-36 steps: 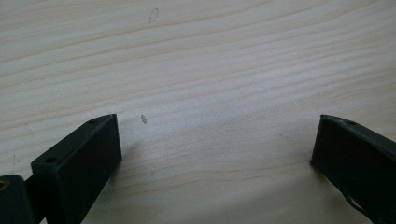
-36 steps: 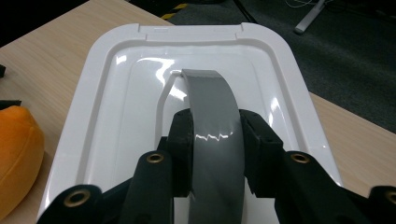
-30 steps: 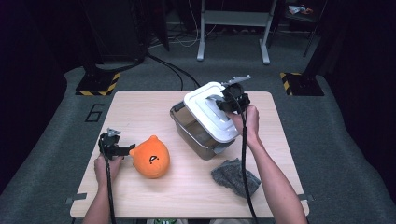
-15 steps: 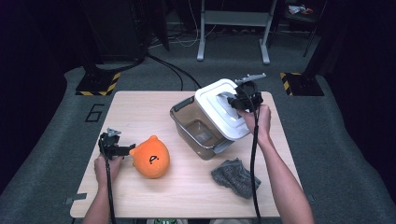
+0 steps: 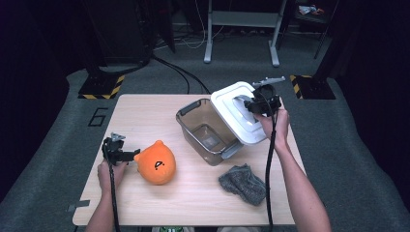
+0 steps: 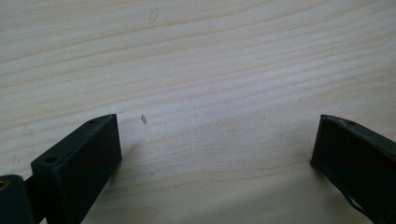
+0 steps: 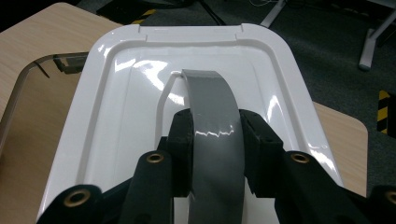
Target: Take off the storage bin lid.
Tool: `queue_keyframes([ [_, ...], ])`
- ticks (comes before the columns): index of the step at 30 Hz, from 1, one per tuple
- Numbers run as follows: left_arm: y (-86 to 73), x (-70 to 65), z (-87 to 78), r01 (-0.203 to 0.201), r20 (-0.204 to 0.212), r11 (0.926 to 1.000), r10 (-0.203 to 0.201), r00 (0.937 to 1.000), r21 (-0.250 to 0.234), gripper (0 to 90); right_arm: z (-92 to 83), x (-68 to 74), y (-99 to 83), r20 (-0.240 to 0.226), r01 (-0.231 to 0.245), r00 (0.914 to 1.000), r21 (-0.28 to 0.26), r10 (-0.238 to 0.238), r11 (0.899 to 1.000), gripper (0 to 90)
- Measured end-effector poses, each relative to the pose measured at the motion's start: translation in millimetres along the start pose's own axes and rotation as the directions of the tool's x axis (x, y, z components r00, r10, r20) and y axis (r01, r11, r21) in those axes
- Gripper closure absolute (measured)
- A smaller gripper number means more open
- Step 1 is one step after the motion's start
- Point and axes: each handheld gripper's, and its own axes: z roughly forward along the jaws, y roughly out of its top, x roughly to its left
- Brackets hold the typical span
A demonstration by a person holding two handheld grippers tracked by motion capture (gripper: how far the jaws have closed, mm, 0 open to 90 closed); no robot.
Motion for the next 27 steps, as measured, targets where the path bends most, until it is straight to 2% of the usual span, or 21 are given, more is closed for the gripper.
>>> queue_keyframes([
  [9,0.0,0.2,0.0,-0.001,-0.001,1.0,0.001,1.0,0.001,0.9,-6.9,-18.3,-8.8,0.023,-0.034,0.9991,-0.007,0.034,0.999,66.9],
  [11,0.0,0.0,0.0,0.0,0.0,1.0,0.0,1.0,0.0,0.9,-8.3,-26.2,-12.2,0.03,-0.036,0.9989,-0.01,0.036,0.999,66.9],
  [13,0.0,0.0,0.0,-0.001,0.0,1.0,0.001,1.0,0.0,0.9,-9.1,-29.2,-14.4,0.036,-0.053,0.998,-0.005,0.053,0.999,66.9],
  [18,0.0,-0.1,-0.1,-0.001,-0.001,1.0,0.001,1.0,0.0,0.9,-9.9,-36.8,-19.4,0.054,-0.057,0.9969,-0.005,0.057,0.998,66.9],
  [22,0.0,-0.1,0.0,-0.001,-0.001,1.0,0.001,1.0,0.0,0.9,-9.9,-44.5,-24.2,0.071,-0.082,0.9941,-0.002,0.082,0.997,66.9],
  [23,0.0,-0.1,0.0,-0.001,-0.001,1.0,0.001,1.0,0.0,0.9,-8.8,-50.4,-27.8,0.082,-0.086,0.9929,-0.007,0.086,0.996,66.9],
  [27,0.0,-0.1,0.0,-0.001,-0.001,1.0,0.001,1.0,0.0,0.9,-6.2,-55.9,-31.8,0.095,-0.104,0.99,-0.002,0.104,0.995,66.9],
])
